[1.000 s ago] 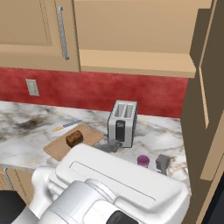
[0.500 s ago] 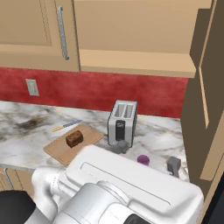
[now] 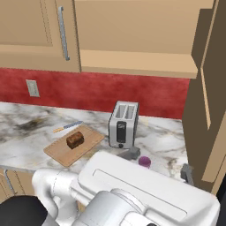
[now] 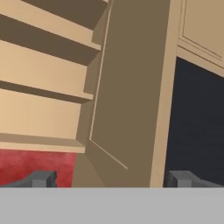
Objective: Pick the bread, place it on the cutting board, pick the jam, place it on the counter, and close the cabinet.
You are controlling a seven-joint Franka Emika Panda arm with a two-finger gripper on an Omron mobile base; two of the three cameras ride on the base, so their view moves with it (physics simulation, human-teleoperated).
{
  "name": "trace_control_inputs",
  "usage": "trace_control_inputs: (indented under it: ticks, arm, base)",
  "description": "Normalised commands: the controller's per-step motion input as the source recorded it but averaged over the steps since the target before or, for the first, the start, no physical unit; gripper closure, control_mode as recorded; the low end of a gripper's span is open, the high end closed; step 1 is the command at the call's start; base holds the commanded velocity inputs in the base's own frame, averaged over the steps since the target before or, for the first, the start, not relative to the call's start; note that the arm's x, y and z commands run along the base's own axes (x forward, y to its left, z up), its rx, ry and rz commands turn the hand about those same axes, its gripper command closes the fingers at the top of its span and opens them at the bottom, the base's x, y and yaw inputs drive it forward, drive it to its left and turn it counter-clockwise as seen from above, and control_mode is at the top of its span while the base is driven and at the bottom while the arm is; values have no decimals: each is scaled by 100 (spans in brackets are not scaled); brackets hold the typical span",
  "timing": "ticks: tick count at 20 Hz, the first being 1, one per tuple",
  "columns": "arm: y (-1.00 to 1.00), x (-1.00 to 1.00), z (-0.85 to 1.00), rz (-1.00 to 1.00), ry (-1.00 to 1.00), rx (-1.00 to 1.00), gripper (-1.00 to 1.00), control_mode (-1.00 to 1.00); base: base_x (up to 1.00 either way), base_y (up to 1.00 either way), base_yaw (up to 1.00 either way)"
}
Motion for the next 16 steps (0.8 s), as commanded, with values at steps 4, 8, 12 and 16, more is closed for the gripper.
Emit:
trace_control_inputs:
  ticks: [4,8,12,16]
  arm:
    - [-8,0,-10,0,0,0,-100,-100]
    - [-6,0,-10,0,0,0,-100,-100]
    - [-8,0,-12,0,0,0,-100,-100]
    - [-13,0,-13,0,-3,0,-100,-100]
  base:
    - [0,0,0]
    - [0,0,0]
    - [0,0,0]
    - [0,0,0]
